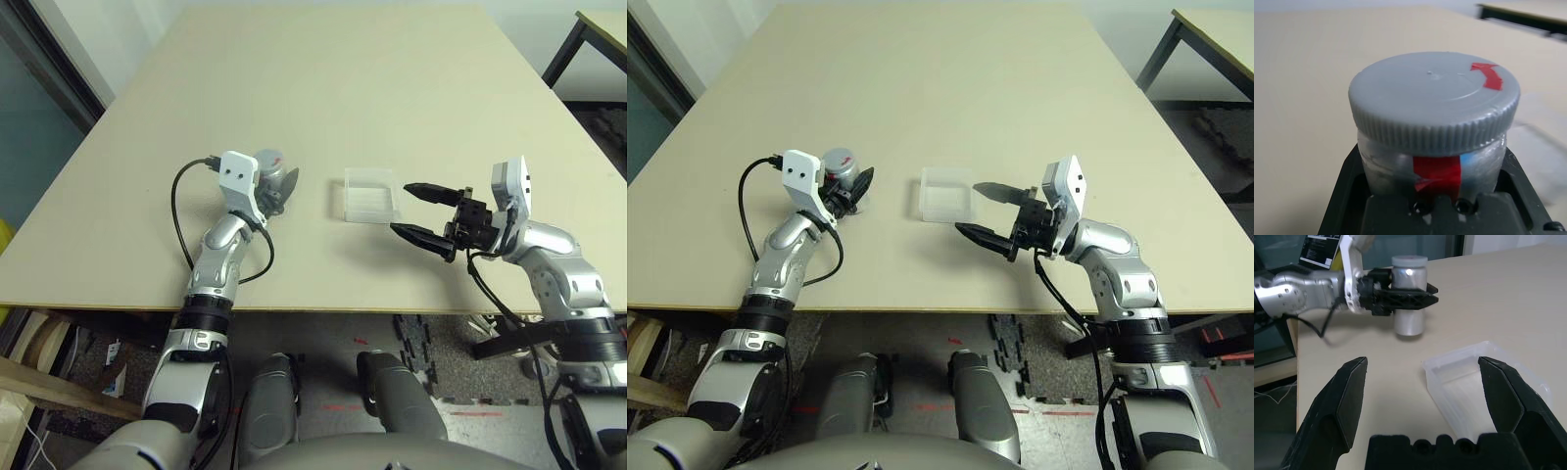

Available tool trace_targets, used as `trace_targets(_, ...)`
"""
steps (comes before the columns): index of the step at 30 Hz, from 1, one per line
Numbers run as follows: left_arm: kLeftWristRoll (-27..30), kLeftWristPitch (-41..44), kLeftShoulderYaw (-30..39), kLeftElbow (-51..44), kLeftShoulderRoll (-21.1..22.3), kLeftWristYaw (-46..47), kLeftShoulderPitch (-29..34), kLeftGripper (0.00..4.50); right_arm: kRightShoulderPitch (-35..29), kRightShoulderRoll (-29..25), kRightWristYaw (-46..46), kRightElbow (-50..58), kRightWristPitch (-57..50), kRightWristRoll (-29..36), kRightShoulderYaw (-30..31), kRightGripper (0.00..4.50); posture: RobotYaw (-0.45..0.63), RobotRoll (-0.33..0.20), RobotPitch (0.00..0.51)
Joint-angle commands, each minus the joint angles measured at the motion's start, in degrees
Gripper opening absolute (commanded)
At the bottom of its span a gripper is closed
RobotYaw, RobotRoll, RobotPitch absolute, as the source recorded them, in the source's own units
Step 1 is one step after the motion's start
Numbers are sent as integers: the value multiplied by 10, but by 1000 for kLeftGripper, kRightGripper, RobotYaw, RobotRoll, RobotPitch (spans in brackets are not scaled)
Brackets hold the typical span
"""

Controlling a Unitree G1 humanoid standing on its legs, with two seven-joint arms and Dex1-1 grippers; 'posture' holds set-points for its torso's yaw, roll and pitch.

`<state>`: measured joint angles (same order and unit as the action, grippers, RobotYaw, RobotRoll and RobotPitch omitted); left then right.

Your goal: Pour the medicine from the bottle into the box.

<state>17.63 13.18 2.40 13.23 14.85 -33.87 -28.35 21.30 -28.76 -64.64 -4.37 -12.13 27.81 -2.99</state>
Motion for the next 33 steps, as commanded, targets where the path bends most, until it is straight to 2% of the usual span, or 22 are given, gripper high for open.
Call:
trace_targets(1,49,87,-12,-62,31,-66,10,2591,27,1,-3,-1,-22,11,7,4500,-191,0,116)
trace_targets(7,96,164,-18,-87,78,-145,-5,2591,68,6,-17,-8,-45,17,15,4500,-195,0,115)
trace_targets(12,96,166,-32,-68,96,-196,-26,2591,109,8,-29,-18,-72,25,22,4500,-203,0,112)
trace_targets(21,73,117,-53,-3,76,-238,-73,2591,195,25,-33,-42,-137,23,56,4500,-211,0,113)
trace_targets(33,46,63,-81,33,54,-268,-90,2591,258,62,-29,-103,-141,-11,87,4500,-204,0,115)
